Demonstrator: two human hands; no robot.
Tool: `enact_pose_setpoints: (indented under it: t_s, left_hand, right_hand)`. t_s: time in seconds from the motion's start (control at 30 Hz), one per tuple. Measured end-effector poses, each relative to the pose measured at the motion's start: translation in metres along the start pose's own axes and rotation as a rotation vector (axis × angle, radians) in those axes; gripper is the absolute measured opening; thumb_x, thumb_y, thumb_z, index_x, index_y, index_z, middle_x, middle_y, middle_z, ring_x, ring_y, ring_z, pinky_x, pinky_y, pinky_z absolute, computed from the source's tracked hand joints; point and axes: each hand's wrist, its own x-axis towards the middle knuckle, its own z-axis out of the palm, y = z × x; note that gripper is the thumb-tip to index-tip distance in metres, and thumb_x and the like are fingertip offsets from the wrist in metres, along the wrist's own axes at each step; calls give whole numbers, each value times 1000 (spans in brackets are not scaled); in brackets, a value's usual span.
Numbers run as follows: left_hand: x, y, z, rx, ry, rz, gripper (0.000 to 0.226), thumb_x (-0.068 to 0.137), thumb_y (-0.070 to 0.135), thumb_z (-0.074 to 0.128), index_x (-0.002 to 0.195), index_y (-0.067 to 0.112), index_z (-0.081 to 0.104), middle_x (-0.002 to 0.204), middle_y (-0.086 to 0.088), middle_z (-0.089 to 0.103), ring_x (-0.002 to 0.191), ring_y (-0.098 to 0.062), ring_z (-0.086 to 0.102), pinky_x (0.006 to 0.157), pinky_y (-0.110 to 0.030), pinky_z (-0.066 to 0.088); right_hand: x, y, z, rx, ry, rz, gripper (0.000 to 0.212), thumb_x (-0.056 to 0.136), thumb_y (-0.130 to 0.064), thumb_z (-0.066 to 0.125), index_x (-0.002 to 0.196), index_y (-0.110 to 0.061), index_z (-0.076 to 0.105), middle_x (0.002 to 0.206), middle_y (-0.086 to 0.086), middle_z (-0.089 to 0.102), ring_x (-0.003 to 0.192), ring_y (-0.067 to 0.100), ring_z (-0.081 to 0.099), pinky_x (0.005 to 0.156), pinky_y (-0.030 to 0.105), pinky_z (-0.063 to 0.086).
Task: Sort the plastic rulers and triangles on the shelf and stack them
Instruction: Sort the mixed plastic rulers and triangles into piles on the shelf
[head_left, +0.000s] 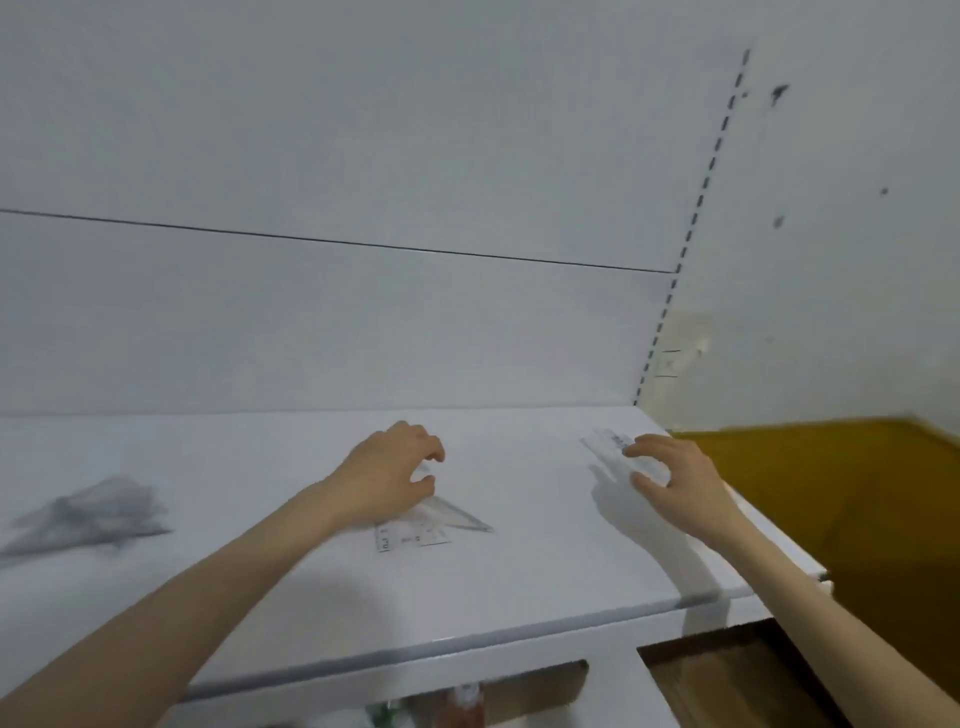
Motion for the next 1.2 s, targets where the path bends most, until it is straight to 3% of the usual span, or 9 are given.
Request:
enact_pose_setpoints:
  t_s: [0.23,0.43,0.7,0.93,1.07,1.2]
  left_hand:
    - [-97,-73,-54,87,138,-231,29,90,24,52,117,17,57,122,-2,53,117,-19,41,94,-33,36]
    - [-227,-147,-123,59,245,-477,28,89,21,54,115,17,60,118,0,56,112,-16,45,94,-32,39]
    - [-382,-227,-189,69,404,-707,23,87,14,61,109,11,67,110,-1,64,100,-13,56,87,-25,44]
    - [-461,-328,-222,73,395,-753,24,85,15,63,108,21,66,113,3,61,103,-11,53,93,-27,44]
    - [-474,-373,-231,77,340,-708,25,85,17,63,108,26,63,115,6,58,107,-9,50,96,-26,41]
    - [-469,-396,-231,23,295,-652,31,93,22,56,124,20,55,131,2,51,122,-13,43,97,-20,31]
  right_hand:
    - [22,-139,54,166,-188,-292,28,84,-13,70,109,-24,68,120,-3,63,116,22,52,97,38,37]
    - [27,-290,104,314,-332,-508,27,87,-13,65,109,-29,64,105,-19,52,101,8,46,83,24,33]
    - [-2,-476,170,359,-437,-770,27,87,-15,63,114,-21,66,114,-12,62,102,1,46,81,13,32]
    - [-32,-602,222,346,-461,-817,21,91,-29,61,110,-26,67,121,-9,63,113,14,51,95,27,40]
    - [-47,-642,242,291,-398,-752,29,93,-38,56,115,-22,66,123,-5,63,116,19,50,97,33,41]
    - [-51,-660,252,219,-354,-668,35,95,-40,52,121,-19,63,128,-2,60,122,22,47,98,34,40]
